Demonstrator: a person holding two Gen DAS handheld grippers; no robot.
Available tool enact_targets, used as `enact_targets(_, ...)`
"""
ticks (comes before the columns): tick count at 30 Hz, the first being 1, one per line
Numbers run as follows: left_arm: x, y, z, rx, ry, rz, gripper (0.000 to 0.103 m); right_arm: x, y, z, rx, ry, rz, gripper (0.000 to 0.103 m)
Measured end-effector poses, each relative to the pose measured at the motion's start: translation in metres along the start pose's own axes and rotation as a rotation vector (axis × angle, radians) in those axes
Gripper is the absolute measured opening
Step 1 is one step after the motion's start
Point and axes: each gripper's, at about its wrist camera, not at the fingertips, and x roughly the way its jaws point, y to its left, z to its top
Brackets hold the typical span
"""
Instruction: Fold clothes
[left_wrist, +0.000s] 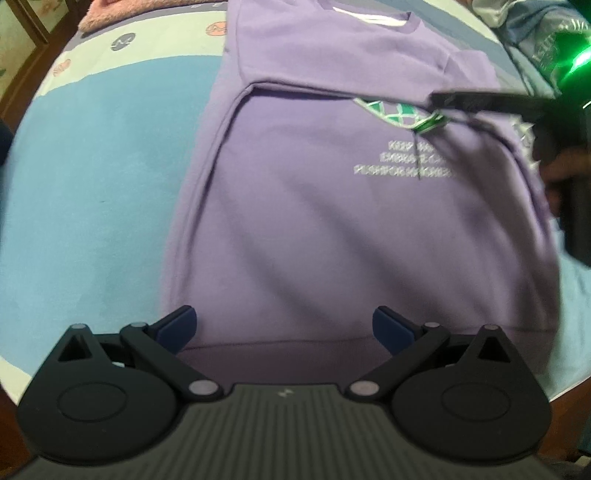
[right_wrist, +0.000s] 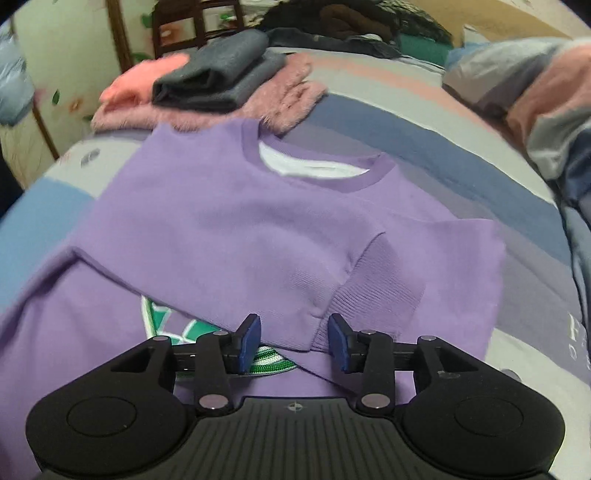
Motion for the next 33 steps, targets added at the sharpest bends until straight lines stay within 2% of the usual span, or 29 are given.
enact_targets(1,0.001,0.003,-0.003,0.003,0.004,0.012,0.102,-0.011,-0.005,-0.001,0.038,-0.010,-0.003,0.041)
enact_targets(4,0.000,0.013,-0.009,0.026,0.008,0.049,0.102,-0.047,-0.021,-0.016,0.177,-0.015,-0.025,0.057)
enact_targets(5,-0.002,0.018,-0.012,0.038,0.005,0.062,0.102,-0.058,-0.028,-0.028,0.235,0.018,-0.038,0.061)
enact_targets(10,-0.004,0.052,-0.026,0.074,0.007,0.137,0.102,-0.110,-0.055,-0.116,0.481,0.227,-0.068,0.060)
enact_targets(13,0.001,0.074,-0.036,0.056,0.029,0.102,0.103,-0.139,-0.061,-0.165,0.619,0.329,-0.077,0.060)
enact_targets(16,0.010,0.084,-0.045,0.053,0.064,0.045,0.103,-0.150,-0.056,-0.193,0.703,0.371,-0.041,0.061)
enact_targets(18,0.017,0.085,-0.050,0.061,0.088,0.018,0.103,-0.151,-0.052,-0.204,0.740,0.379,-0.001,0.061)
enact_targets(21,0.024,0.085,-0.054,0.030,0.086,0.019,0.102,-0.146,-0.045,-0.212,0.797,0.367,0.027,0.064)
enact_targets(22,0.028,0.086,-0.054,0.004,0.089,0.006,0.102,-0.143,-0.044,-0.213,0.808,0.360,0.021,0.066)
enact_targets(24,0.033,0.087,-0.056,-0.035,0.085,-0.018,0.102,-0.137,-0.041,-0.214,0.820,0.343,-0.005,0.077)
enact_targets(28,0.044,0.087,-0.061,-0.083,0.063,-0.013,0.102,-0.133,-0.034,-0.222,0.826,0.317,-0.017,0.079)
enact_targets(29,0.043,0.088,-0.062,-0.096,0.050,-0.019,0.102,-0.133,-0.033,-0.222,0.825,0.316,-0.017,0.077)
enact_targets(32,0.038,0.093,-0.066,-0.135,-0.014,-0.059,0.102,-0.137,-0.033,-0.223,0.830,0.319,-0.022,0.060)
enact_targets(33,0.038,0.095,-0.066,-0.140,-0.025,-0.067,0.102,-0.138,-0.034,-0.224,0.834,0.322,-0.022,0.058)
